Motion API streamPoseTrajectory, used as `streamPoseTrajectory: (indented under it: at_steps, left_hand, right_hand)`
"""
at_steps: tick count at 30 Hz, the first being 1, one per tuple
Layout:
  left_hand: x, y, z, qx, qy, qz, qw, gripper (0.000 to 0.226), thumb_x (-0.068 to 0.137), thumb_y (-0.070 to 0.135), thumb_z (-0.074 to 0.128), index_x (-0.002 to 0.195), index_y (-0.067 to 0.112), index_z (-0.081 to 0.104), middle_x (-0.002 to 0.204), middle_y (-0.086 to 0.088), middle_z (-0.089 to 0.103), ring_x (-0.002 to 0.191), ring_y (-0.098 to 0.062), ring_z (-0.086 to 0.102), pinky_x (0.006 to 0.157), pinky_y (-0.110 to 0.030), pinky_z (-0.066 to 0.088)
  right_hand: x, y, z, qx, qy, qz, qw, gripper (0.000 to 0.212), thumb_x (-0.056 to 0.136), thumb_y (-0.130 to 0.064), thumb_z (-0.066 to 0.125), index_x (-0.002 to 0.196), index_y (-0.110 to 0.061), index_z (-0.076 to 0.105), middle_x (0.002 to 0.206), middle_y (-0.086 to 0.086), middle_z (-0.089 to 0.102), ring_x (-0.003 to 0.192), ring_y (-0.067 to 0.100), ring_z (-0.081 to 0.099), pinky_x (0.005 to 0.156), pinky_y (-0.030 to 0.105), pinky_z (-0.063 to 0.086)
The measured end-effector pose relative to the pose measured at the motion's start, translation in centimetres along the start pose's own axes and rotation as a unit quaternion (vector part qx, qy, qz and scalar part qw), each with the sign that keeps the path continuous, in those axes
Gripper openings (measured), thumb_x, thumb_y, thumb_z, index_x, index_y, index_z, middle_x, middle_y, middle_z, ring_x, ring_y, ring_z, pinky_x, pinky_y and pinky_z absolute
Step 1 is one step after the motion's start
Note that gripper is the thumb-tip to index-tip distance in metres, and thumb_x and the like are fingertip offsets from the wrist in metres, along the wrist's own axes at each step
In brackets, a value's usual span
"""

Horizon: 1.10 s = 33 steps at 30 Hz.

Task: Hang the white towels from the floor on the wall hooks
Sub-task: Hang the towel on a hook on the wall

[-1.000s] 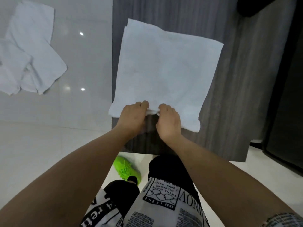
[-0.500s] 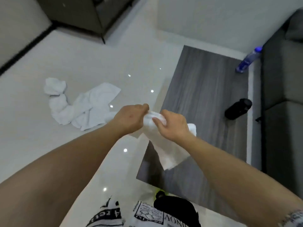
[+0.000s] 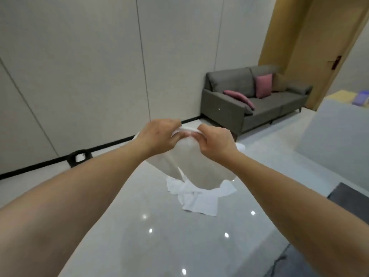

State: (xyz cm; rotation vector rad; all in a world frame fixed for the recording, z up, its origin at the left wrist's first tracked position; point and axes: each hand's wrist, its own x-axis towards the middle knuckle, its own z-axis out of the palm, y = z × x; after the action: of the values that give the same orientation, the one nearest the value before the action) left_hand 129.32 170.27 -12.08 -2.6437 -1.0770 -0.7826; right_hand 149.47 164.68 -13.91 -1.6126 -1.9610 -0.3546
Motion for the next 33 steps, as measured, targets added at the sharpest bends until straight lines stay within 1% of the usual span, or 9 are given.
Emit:
streamPoseTrajectory:
  at_steps: [3,10,13,16,20,23,27,30,33]
  left_hand:
    - [-3.3,-6.4,-5.1,0.019,0.026,-0.075,0.997,0.032,0.094,0.044,0.054,0.087,0.013,0.057,0.075,-0.006,0.063,0.069,-0.032,0.057,0.057,-0.032,0.037]
    - [-12.4,-18.8,-14.5,0.065,0.056,-0.253,0.964,0.022,0.093,0.031,0.06,0.086,0.01,0.061,0.075,-0.009,0.062,0.073,-0.033,0.057,0.06,-0.031,0.035]
    - [-16.3,-23.8,-18.3,0.107,0.068,-0.311,0.942,0.022,0.093,0.03,0.06,0.085,0.01,0.061,0.075,-0.012,0.063,0.073,-0.035,0.057,0.06,-0.034,0.039]
    - [-20.0,-28.9,-22.4,0.162,0.073,-0.365,0.914,0.022,0.094,0.033,0.056,0.088,0.013,0.06,0.079,-0.012,0.065,0.076,-0.034,0.058,0.062,-0.037,0.043]
    - [-24.6,-35.1,-28.7,0.233,0.09,-0.431,0.867,0.024,0.094,0.037,0.053,0.087,0.015,0.058,0.076,-0.005,0.064,0.072,-0.026,0.058,0.062,-0.038,0.046]
    - [-27.7,-38.8,-33.1,0.264,0.088,-0.487,0.828,0.022,0.095,0.038,0.05,0.088,0.019,0.058,0.073,0.002,0.061,0.067,-0.019,0.056,0.06,-0.038,0.049]
    - [-32.0,-42.0,-37.8,0.313,0.093,-0.538,0.777,0.02,0.094,0.04,0.049,0.087,0.025,0.058,0.072,0.008,0.059,0.066,-0.013,0.056,0.058,-0.035,0.049]
    - [-35.5,-43.6,-40.8,0.354,0.088,-0.566,0.739,0.018,0.094,0.039,0.05,0.083,0.026,0.055,0.071,0.008,0.058,0.065,-0.014,0.054,0.057,-0.032,0.045]
    - [-39.3,-45.7,-43.6,0.391,0.089,-0.588,0.703,0.017,0.093,0.038,0.051,0.084,0.024,0.056,0.072,0.006,0.058,0.066,-0.017,0.054,0.057,-0.033,0.043]
  right_hand:
    - [5.7,-7.2,2.0,0.047,0.008,-0.054,0.997,0.03,0.096,-0.04,0.048,0.089,-0.014,0.059,0.074,0.004,0.065,0.068,0.032,0.058,0.058,0.033,0.033]
    - [15.4,-23.9,8.9,0.227,-0.029,-0.132,0.965,0.019,0.091,-0.039,0.059,0.086,-0.022,0.065,0.062,-0.009,0.053,0.067,0.024,0.056,0.06,0.032,0.044]
    - [19.1,-31.3,12.2,0.332,-0.07,-0.156,0.928,0.022,0.086,-0.042,0.06,0.081,-0.021,0.067,0.062,-0.004,0.059,0.066,0.02,0.058,0.062,0.035,0.047]
    - [23.1,-39.5,15.3,0.418,-0.101,-0.194,0.882,0.037,0.081,-0.047,0.056,0.074,-0.011,0.061,0.06,0.004,0.053,0.06,0.019,0.052,0.058,0.038,0.044]
    - [28.0,-51.0,17.8,0.501,-0.129,-0.253,0.817,0.034,0.08,-0.043,0.058,0.065,-0.013,0.054,0.052,-0.008,0.041,0.052,0.007,0.038,0.052,0.029,0.03]
    - [30.9,-58.9,19.1,0.501,-0.158,-0.306,0.794,0.028,0.084,-0.039,0.06,0.063,-0.021,0.057,0.053,-0.008,0.048,0.055,0.008,0.044,0.053,0.03,0.035]
    - [33.4,-68.3,20.1,0.463,-0.14,-0.369,0.794,0.036,0.09,-0.037,0.058,0.056,-0.032,0.045,0.055,-0.01,0.05,0.057,0.01,0.049,0.049,0.026,0.03]
    - [33.4,-75.0,20.7,0.458,-0.15,-0.395,0.782,0.032,0.093,-0.038,0.055,0.063,-0.03,0.048,0.061,-0.009,0.054,0.064,0.019,0.053,0.052,0.028,0.032]
    - [32.8,-81.4,21.5,0.474,-0.157,-0.419,0.759,0.024,0.096,-0.04,0.05,0.075,-0.03,0.055,0.067,-0.01,0.058,0.066,0.017,0.054,0.052,0.027,0.037]
